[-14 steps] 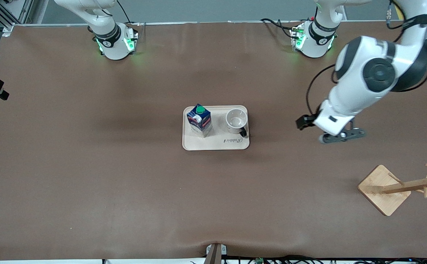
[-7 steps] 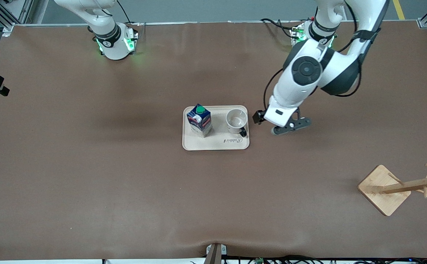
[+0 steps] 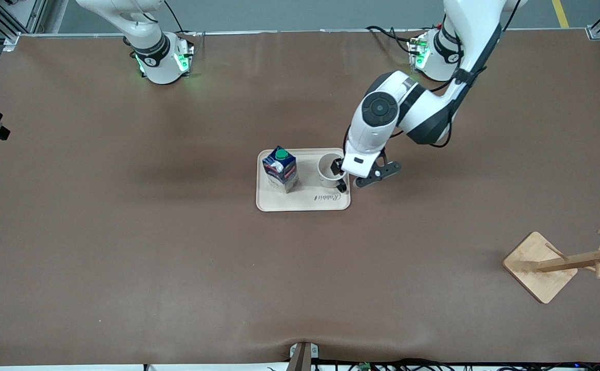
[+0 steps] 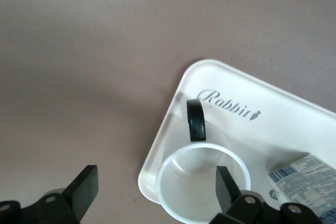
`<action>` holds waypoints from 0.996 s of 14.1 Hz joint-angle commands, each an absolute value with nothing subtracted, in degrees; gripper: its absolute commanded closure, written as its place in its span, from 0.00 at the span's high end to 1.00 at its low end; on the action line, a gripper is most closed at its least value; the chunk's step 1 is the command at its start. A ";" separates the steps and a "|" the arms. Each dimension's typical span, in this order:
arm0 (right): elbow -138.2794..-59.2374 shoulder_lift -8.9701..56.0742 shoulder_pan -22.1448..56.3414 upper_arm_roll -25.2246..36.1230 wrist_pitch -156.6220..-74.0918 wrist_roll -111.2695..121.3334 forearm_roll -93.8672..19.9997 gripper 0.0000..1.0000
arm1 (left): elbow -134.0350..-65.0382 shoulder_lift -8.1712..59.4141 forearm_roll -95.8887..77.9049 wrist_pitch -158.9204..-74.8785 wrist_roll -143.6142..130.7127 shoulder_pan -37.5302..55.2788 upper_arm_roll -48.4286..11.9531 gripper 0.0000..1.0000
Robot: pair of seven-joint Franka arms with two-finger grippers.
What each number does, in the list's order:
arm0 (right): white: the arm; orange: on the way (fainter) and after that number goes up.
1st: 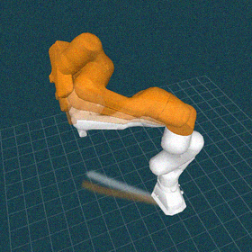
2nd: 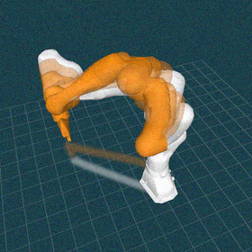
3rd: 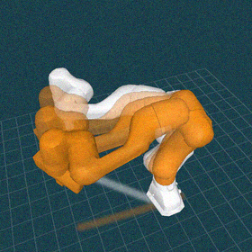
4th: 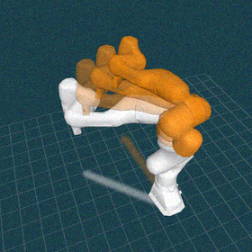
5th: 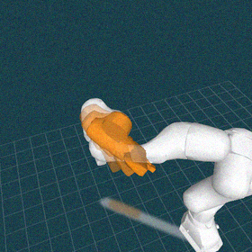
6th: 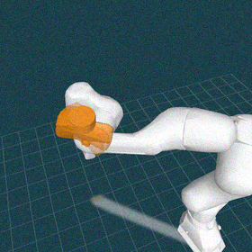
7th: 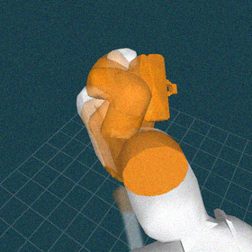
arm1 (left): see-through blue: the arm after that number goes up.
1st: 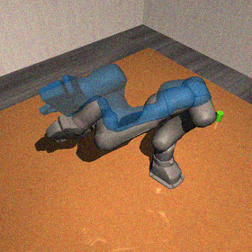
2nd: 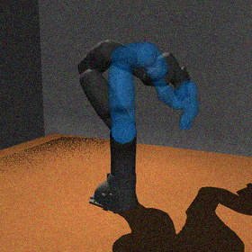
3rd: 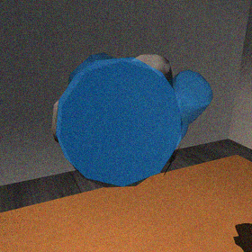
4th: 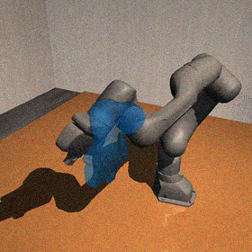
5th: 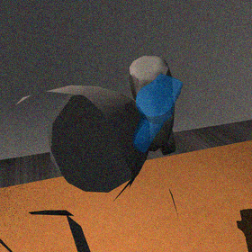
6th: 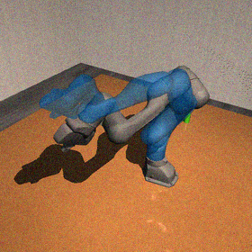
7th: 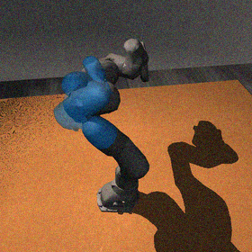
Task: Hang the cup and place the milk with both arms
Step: 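Grasp the white mug rim with the left gripper and lift it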
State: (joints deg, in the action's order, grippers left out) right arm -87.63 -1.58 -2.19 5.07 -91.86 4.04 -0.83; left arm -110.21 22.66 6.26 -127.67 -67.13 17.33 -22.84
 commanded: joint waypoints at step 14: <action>-88.85 2.11 -2.02 4.57 -90.27 3.69 -1.76 1.00 | -109.51 29.36 11.16 -132.63 -70.93 18.20 -22.41 0.00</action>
State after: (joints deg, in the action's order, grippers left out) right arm -88.37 2.27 -2.03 4.86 -91.36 4.00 -0.88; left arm -109.82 30.48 9.19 -132.73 -70.07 18.53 -22.54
